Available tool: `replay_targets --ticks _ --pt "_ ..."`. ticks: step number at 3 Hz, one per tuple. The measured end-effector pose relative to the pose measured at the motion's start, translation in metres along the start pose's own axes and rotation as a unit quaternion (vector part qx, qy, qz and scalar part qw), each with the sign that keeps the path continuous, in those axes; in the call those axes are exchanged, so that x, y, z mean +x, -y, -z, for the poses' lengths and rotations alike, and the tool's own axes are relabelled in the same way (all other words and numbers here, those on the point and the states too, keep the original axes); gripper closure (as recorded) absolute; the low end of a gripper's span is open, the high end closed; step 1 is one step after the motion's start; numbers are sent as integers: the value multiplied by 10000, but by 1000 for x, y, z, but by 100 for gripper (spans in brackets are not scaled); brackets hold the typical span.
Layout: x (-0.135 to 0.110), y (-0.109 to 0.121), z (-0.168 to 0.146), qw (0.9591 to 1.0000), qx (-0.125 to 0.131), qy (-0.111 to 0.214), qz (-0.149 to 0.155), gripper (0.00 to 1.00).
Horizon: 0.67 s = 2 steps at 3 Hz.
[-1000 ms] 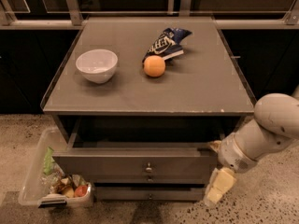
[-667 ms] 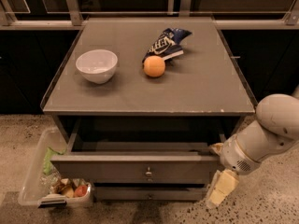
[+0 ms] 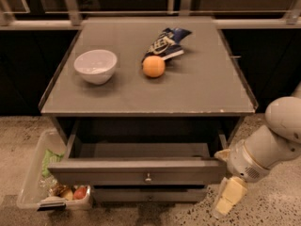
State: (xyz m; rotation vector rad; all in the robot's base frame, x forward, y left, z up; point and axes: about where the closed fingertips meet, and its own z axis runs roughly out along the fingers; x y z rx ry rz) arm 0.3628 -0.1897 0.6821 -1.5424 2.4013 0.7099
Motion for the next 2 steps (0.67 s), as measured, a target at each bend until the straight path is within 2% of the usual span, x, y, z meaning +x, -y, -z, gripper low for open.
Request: replay_targets --ticks 1,2 --pt "14 -24 5 9997 -136 -32 -204 0" --pt "14 -24 5 9997 -136 -32 -203 0"
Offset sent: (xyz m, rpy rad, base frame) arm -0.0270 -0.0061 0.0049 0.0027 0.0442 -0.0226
